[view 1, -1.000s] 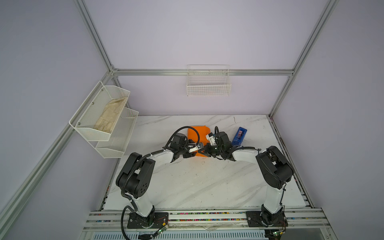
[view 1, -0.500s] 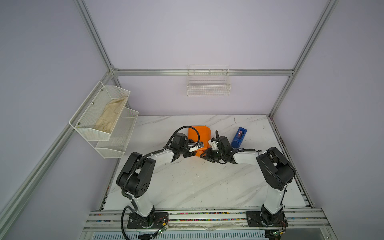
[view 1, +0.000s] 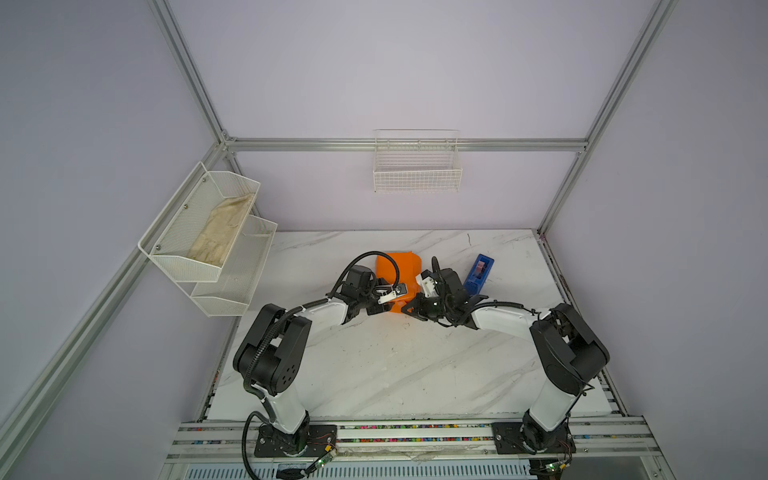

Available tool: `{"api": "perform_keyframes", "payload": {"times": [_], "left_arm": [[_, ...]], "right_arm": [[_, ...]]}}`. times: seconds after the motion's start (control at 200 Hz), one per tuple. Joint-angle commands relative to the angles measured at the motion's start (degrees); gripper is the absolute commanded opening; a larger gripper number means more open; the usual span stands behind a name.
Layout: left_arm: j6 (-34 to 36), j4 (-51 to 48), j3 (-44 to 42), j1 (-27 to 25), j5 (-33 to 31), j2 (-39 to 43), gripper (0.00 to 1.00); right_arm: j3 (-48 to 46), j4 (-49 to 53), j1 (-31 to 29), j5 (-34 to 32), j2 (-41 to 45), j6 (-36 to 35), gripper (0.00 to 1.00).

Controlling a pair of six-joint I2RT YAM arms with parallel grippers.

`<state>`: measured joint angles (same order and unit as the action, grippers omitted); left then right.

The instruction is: Wrap the gift box in paper

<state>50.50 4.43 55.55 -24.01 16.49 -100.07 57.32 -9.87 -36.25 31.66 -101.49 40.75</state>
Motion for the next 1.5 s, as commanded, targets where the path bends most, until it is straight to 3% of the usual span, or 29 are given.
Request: {"api": "perform_keyframes", "payload": {"times": [0.0, 0.125, 0.365, 0.545, 0.735, 0.875, 1.01, 1.145, 1.21, 1.315, 1.495], "left_arm": [[-1.4, -3.6, 3.8, 0.4, -0.3, -1.1, 0.61], [-1.3, -3.9, 3.7, 0.4, -0.3, -1.0, 0.61], [-1.3, -4.4, 3.8, 0.4, -1.3, -0.7, 0.60], [-2.1, -4.4, 3.9, 0.4, -0.8, 1.2, 0.61], [-8.2, -2.7, 4.7, 0.4, 1.7, 8.4, 0.74], [-15.1, 0.9, 4.7, 1.1, -1.1, 11.8, 0.84], [-26.1, 1.7, 7.0, 3.6, -7.3, 11.6, 0.91], [-39.3, -7.0, 14.5, 7.9, -10.5, 6.6, 0.96], [-43.9, -13.1, 19.3, 10.6, -8.3, 2.6, 0.96], [-49.0, -20.2, 25.9, 14.4, 0.3, -3.3, 0.95], [-53.4, -22.4, 32.3, 18.0, 18.3, -11.0, 0.94]], "right_arm": [[1.5, -5.0, -0.6, -2.1, -3.3, 2.3, 0.00], [3.2, -7.8, -0.6, -5.3, -6.5, 4.3, 0.00], [2.7, -2.2, -0.5, -19.7, -8.4, 5.7, 0.00], [-0.6, -0.2, -0.5, -17.6, -3.7, 5.0, 0.00], [-3.6, 3.9, 2.0, -13.7, 5.4, 3.8, 0.00], [-4.0, 3.2, 6.6, -9.9, 7.1, 1.9, 0.00], [-0.9, 1.0, 10.5, -2.0, 3.2, -0.9, 0.34], [5.1, 1.0, 10.7, 4.2, -2.4, -3.2, 0.48], [6.6, 1.0, 10.7, 5.0, -4.0, -3.2, 0.51], [7.2, 0.5, 10.7, 5.9, -5.8, -2.7, 0.52], [4.8, -1.6, 8.8, 7.1, -5.3, 0.0, 0.50]]}}
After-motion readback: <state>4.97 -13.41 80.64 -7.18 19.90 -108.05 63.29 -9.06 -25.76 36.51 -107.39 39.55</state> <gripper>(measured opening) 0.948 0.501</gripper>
